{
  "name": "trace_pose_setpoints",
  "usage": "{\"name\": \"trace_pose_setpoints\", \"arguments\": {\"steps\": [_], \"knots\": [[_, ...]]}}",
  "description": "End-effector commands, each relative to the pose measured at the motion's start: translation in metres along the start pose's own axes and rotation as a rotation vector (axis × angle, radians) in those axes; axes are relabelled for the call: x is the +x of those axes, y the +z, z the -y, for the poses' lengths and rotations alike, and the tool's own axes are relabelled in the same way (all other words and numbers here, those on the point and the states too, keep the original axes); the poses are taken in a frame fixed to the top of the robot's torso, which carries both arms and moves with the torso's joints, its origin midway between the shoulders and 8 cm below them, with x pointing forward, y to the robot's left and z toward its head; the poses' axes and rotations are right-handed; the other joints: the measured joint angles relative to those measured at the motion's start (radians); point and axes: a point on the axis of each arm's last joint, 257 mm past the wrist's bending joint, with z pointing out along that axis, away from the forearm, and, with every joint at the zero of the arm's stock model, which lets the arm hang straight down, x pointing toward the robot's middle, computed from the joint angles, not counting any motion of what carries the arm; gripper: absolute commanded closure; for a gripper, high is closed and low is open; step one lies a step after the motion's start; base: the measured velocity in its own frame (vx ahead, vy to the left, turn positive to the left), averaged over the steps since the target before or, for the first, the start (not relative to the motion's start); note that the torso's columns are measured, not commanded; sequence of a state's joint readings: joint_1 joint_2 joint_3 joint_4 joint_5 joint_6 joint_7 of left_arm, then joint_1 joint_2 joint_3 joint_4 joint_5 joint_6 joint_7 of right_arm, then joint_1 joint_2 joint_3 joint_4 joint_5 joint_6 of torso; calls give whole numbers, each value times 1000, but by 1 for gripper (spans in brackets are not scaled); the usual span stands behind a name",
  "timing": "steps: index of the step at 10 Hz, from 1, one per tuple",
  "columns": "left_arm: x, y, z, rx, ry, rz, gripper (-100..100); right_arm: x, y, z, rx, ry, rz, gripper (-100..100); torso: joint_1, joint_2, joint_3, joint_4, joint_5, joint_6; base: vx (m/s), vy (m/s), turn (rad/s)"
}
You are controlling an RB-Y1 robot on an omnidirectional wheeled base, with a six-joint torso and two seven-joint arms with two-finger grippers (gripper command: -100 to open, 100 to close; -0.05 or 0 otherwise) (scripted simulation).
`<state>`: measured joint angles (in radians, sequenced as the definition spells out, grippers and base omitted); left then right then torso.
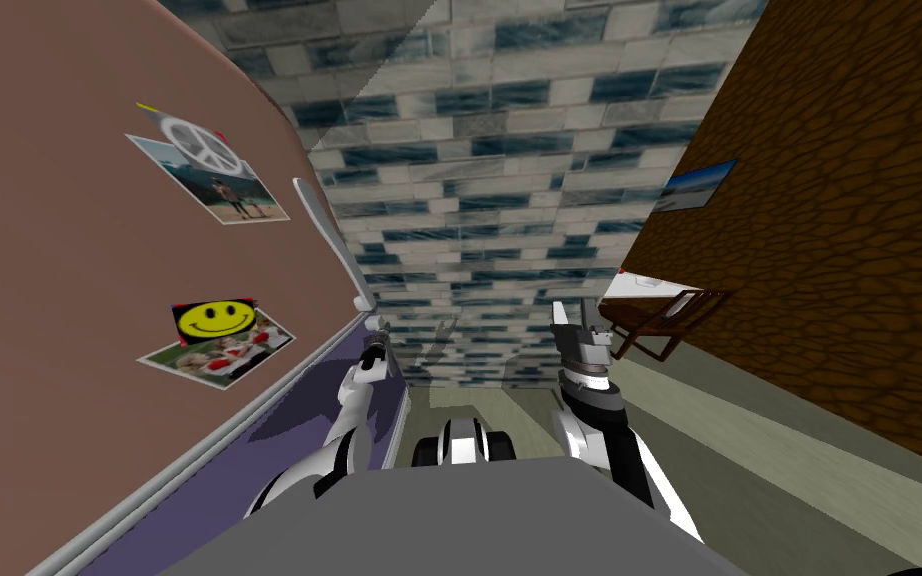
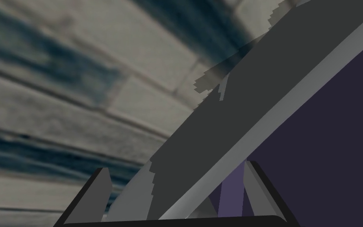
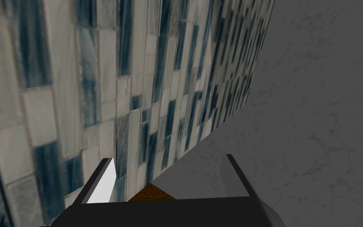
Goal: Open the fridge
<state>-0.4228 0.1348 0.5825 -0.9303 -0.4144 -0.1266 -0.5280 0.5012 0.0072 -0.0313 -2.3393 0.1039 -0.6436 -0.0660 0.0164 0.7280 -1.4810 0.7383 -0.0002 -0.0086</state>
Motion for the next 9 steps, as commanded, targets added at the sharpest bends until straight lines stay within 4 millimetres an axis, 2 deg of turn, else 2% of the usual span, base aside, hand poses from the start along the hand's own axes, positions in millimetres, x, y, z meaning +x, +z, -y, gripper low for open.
{"name": "trace_pose_setpoints", "arguments": {"steps": [1,2,3,4,5,6,7,8,9], "knots": [[-9,15,15,16,-10,11,-100,0,0,0,0,0,0,0,-1,-2,-1,1,-1,1,-14,9,22],[-10,18,14,14,5,16,-100,0,0,0,0,0,0,0,-2,-4,-2,1,-2,2,-74,17,-34],[2,24,21,7,-22,-9,-100,0,0,0,0,0,0,0,-2,-1,0,0,0,4,-79,23,-20],[3,29,35,22,-32,-12,-100,0,0,0,0,0,0,0,-5,2,1,-1,1,5,-34,16,9],[8,24,28,17,-27,-16,-100,0,0,0,0,0,0,0,-10,3,1,-1,1,6,-12,3,-9],[8,18,19,10,-22,-24,100,0,0,0,0,0,0,0,-13,4,2,-2,1,7,105,18,65],[2,13,8,1,-11,-10,100,0,0,0,0,0,0,0,-13,0,0,-2,1,7,111,-15,23],[-9,15,15,16,-10,11,100,0,0,0,0,0,0,0,-8,-3,-2,-2,2,6,28,-38,5],[6,4,1,1,-8,-21,100,0,0,0,0,0,0,0,-5,-2,-2,0,1,6,89,-12,50]]}}
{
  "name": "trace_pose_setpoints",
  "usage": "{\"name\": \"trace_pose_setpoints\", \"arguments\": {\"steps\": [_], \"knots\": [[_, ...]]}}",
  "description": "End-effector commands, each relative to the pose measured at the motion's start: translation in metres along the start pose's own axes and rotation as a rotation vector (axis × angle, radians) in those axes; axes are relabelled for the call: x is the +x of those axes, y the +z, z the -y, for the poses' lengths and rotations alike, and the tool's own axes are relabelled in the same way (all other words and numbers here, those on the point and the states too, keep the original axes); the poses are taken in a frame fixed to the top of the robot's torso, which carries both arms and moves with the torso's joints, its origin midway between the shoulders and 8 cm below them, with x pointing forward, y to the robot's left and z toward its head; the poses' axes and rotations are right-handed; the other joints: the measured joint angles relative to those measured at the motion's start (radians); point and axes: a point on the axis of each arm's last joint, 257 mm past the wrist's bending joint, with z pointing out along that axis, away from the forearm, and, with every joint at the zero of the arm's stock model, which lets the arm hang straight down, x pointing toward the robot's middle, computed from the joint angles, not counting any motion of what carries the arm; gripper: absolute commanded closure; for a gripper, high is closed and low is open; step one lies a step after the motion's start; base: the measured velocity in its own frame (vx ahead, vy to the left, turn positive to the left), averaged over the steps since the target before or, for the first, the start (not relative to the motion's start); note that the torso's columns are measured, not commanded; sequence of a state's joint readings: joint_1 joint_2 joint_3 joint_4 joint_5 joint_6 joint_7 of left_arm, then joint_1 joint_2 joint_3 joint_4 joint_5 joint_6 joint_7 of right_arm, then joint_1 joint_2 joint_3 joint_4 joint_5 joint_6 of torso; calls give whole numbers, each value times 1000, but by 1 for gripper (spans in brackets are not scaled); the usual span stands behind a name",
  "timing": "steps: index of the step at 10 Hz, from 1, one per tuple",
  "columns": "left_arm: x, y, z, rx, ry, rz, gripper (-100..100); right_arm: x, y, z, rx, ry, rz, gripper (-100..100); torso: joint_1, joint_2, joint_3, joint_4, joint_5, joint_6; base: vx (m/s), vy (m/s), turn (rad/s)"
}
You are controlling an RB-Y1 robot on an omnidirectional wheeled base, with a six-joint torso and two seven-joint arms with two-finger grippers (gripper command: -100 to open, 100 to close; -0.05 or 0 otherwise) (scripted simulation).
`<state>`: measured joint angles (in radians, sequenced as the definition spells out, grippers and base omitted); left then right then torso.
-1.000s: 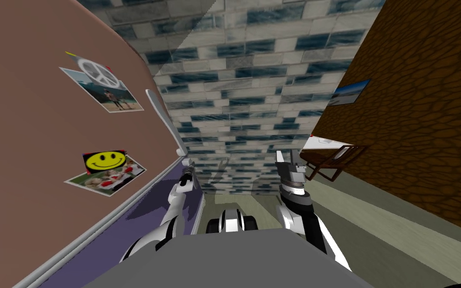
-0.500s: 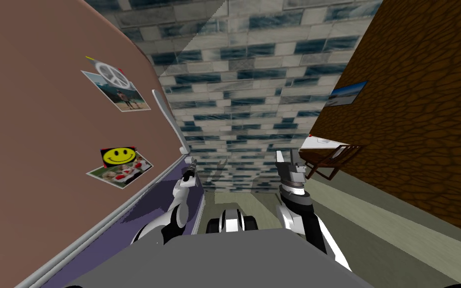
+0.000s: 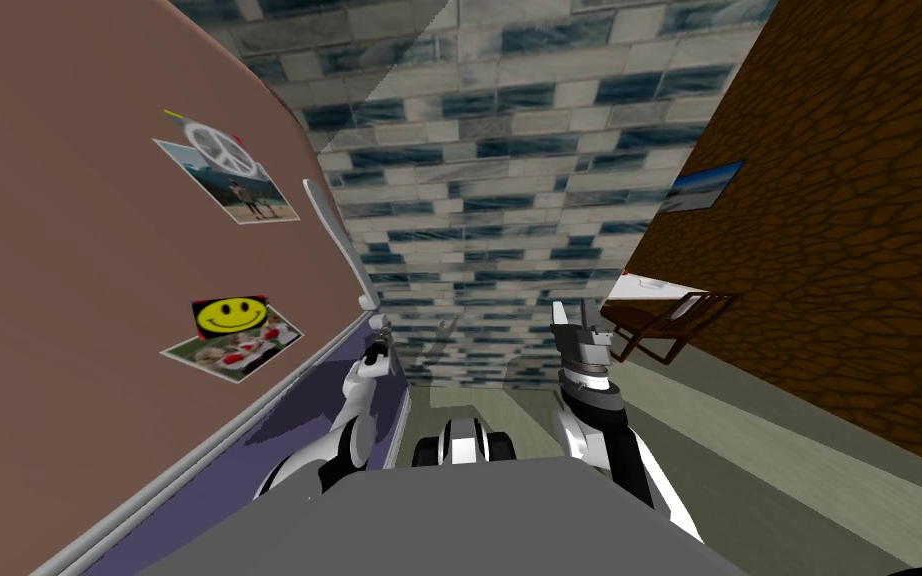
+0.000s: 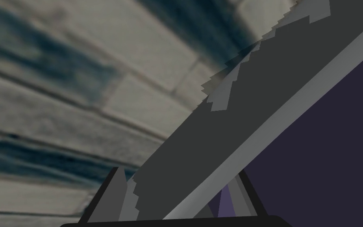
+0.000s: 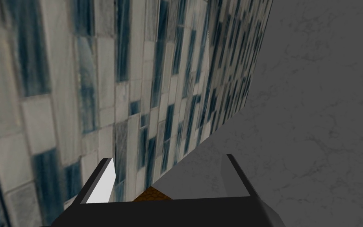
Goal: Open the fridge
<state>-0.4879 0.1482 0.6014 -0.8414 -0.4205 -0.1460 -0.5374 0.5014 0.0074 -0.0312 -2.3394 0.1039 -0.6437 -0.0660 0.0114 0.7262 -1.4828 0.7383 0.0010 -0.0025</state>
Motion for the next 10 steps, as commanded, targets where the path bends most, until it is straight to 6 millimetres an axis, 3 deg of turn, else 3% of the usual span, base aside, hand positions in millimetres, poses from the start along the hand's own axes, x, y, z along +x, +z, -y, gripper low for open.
{"name": "trace_pose_setpoints", "arguments": {"steps": [1,2,3,4,6,9,10], "knots": [[-4,-13,-21,-16,10,2,100,0,0,0,0,0,0,0,2,-2,-1,-2,1,-1,97,-4,18],[-11,-17,-26,-18,19,16,100,0,0,0,0,0,0,0,4,-4,-2,-5,3,-1,44,-8,-21],[-23,-15,-17,0,21,39,100,0,0,0,0,0,0,0,6,-3,-2,-5,3,-2,3,-11,-18],[-13,-27,-26,-5,21,18,100,0,0,0,0,0,0,0,5,0,0,-2,1,-4,75,-13,51],[-16,-36,-42,-21,36,23,100,0,0,0,0,0,0,0,8,-5,-3,-4,2,-6,74,-14,13],[-30,-35,-29,3,38,51,100,0,0,0,0,0,0,0,11,-2,-1,-4,4,-7,2,3,-6],[-12,-44,-36,-3,28,13,100,0,0,0,0,0,0,0,9,0,0,-2,2,-7,71,6,34]]}}
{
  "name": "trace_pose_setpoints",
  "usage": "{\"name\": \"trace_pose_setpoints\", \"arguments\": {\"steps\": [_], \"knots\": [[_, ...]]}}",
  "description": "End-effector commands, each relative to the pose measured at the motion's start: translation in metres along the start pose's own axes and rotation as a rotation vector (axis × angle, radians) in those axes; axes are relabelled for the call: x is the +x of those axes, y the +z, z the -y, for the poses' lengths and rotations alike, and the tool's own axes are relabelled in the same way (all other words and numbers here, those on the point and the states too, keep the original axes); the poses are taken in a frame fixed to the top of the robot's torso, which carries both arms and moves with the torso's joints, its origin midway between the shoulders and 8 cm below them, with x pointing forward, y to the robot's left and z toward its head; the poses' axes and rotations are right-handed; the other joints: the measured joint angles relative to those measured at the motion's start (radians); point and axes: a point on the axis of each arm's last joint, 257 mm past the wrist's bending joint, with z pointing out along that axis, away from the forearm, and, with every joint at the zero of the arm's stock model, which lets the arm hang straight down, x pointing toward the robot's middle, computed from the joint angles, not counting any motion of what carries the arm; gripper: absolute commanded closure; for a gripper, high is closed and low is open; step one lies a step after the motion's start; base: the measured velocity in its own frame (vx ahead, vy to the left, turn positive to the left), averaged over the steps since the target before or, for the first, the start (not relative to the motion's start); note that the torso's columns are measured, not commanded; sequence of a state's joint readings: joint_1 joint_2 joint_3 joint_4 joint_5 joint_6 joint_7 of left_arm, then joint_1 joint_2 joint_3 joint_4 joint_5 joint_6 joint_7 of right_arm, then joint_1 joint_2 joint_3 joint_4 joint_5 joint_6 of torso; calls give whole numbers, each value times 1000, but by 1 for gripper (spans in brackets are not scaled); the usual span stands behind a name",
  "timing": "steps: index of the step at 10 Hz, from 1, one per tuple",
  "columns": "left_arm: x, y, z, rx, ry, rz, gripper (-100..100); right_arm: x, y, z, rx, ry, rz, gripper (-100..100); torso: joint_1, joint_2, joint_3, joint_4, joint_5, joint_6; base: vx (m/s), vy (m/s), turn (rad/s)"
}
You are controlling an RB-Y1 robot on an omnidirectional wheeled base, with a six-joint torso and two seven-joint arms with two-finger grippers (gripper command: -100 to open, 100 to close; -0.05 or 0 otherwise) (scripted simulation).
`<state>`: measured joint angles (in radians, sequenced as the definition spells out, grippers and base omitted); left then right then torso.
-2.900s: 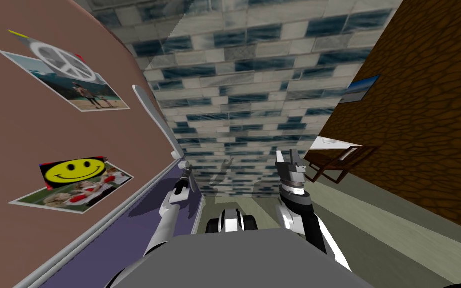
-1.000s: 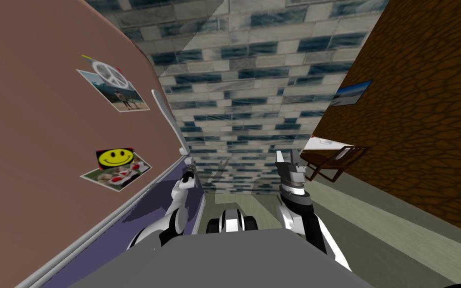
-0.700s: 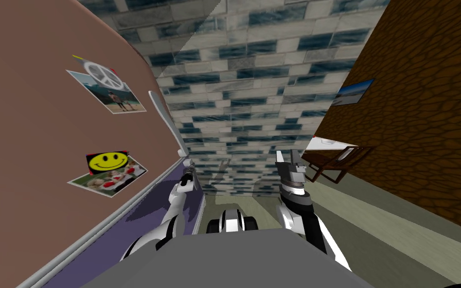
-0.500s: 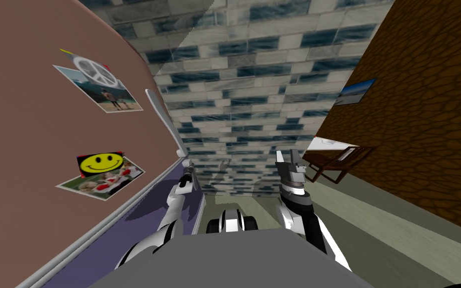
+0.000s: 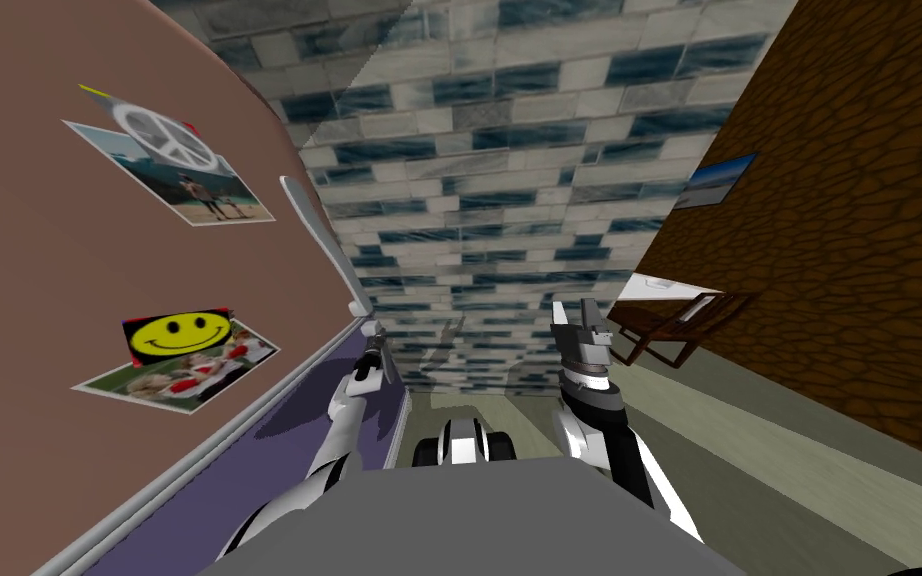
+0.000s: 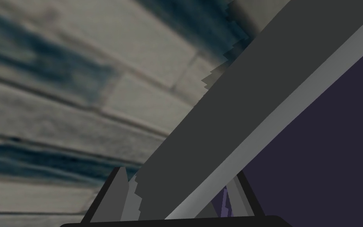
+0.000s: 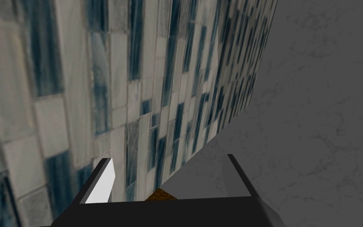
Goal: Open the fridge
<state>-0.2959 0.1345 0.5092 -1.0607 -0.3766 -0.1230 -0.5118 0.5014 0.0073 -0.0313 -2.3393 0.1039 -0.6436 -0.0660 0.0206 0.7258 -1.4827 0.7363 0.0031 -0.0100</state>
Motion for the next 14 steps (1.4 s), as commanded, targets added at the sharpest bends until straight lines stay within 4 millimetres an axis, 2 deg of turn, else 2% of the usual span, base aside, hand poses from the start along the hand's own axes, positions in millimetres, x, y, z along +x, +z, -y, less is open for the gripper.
{"name": "trace_pose_setpoints", "arguments": {"steps": [1,2,3,4,7,8,10,11,12,14], "knots": [[-7,-15,-16,-14,4,-3,100,0,0,0,0,0,0,0,-2,-1,0,-2,1,0,110,-3,48],[-12,-20,-22,-17,14,6,100,0,0,0,0,0,0,0,0,-4,-2,-3,1,-1,64,-9,-6],[-21,-19,-13,-1,14,24,100,0,0,0,0,0,0,0,2,-2,-1,-2,1,-2,4,-11,-8],[-7,-31,-16,-2,3,-9,100,0,0,0,0,0,0,0,3,1,0,0,0,-1,77,0,62],[-23,-41,-19,8,20,20,100,0,0,0,0,0,0,0,3,0,0,-1,1,-2,50,-2,0],[-5,-53,-20,7,3,-20,100,0,0,0,0,0,0,0,3,2,1,1,0,-3,77,10,64],[-15,-66,-29,4,20,-4,100,0,0,0,0,0,0,0,1,-1,0,-2,1,-1,89,-3,17],[-22,-65,-21,19,20,10,100,0,0,0,0,0,0,0,0,2,1,-4,3,-2,5,-10,6],[-5,-77,-19,21,-3,-30,100,0,0,0,0,0,0,0,0,5,3,-1,1,-1,73,-4,61],[-17,-89,-22,25,12,-12,100,0,0,0,0,0,0,0,-3,3,2,-2,2,1,70,6,21]]}}
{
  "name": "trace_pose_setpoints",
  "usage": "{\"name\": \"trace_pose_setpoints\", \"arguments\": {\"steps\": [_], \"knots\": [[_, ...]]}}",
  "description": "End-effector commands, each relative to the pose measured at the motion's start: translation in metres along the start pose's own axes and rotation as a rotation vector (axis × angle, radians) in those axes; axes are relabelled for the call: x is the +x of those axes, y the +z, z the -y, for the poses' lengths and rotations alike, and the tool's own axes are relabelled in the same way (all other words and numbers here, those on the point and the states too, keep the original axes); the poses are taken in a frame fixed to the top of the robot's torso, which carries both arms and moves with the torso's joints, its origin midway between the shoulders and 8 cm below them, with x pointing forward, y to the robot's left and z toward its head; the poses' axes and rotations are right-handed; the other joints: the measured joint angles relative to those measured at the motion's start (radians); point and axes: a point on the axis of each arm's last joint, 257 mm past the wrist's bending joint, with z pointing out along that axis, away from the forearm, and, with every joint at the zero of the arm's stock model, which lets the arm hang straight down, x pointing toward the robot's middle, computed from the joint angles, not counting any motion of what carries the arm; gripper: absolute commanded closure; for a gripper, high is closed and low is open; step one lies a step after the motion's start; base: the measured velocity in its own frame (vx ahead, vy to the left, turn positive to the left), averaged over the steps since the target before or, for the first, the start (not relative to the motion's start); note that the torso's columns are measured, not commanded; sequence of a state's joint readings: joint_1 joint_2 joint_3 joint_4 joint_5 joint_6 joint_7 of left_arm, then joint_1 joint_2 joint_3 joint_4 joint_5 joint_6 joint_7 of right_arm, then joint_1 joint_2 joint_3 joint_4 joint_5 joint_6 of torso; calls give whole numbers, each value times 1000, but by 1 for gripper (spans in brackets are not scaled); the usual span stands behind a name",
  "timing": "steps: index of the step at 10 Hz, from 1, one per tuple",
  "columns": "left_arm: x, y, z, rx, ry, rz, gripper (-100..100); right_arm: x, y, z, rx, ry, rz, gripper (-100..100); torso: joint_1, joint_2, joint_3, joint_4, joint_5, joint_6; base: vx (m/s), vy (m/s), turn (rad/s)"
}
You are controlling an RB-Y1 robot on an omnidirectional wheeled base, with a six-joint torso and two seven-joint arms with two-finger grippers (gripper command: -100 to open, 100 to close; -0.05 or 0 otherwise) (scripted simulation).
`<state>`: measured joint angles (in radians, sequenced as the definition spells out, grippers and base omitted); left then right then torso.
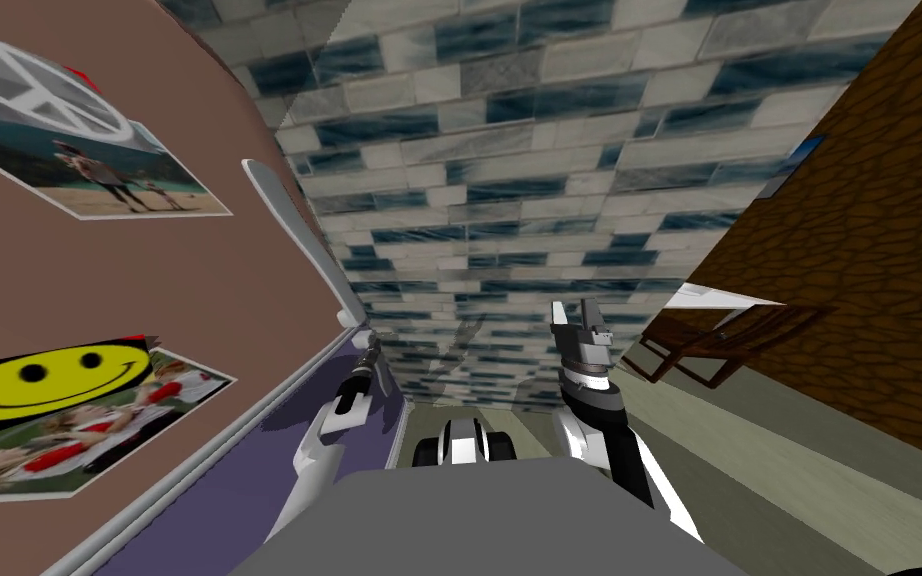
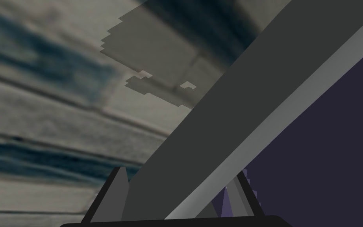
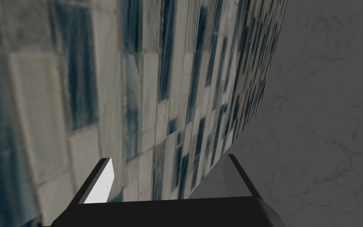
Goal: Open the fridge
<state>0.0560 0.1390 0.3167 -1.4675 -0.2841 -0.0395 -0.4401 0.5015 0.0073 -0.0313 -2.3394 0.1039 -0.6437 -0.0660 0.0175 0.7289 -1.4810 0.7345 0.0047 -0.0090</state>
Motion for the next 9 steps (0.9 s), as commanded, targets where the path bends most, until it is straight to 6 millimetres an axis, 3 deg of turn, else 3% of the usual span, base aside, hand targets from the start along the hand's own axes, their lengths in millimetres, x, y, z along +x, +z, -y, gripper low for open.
{"name": "trace_pose_setpoints", "arguments": {"steps": [1,2,4,5,8,9], "knots": [[-15,-13,-9,-10,10,19,100,0,0,0,0,0,0,0,0,3,1,1,-1,0,18,-2,-16],[-2,-24,0,3,-19,-13,100,0,0,0,0,0,0,0,-2,6,3,2,-2,-1,92,-2,59],[-11,-38,-4,2,-4,-1,100,0,0,0,0,0,0,0,-5,3,2,2,-1,3,76,1,26],[7,-46,6,13,-43,-40,100,0,0,0,0,0,0,0,-5,6,3,3,-2,3,90,21,79],[-8,-64,4,16,-25,-22,100,0,0,0,0,0,0,0,-11,7,4,2,-1,7,54,0,5],[9,-74,14,25,-68,-61,100,0,0,0,0,0,0,0,-13,11,6,3,-2,5,86,-4,66]]}}
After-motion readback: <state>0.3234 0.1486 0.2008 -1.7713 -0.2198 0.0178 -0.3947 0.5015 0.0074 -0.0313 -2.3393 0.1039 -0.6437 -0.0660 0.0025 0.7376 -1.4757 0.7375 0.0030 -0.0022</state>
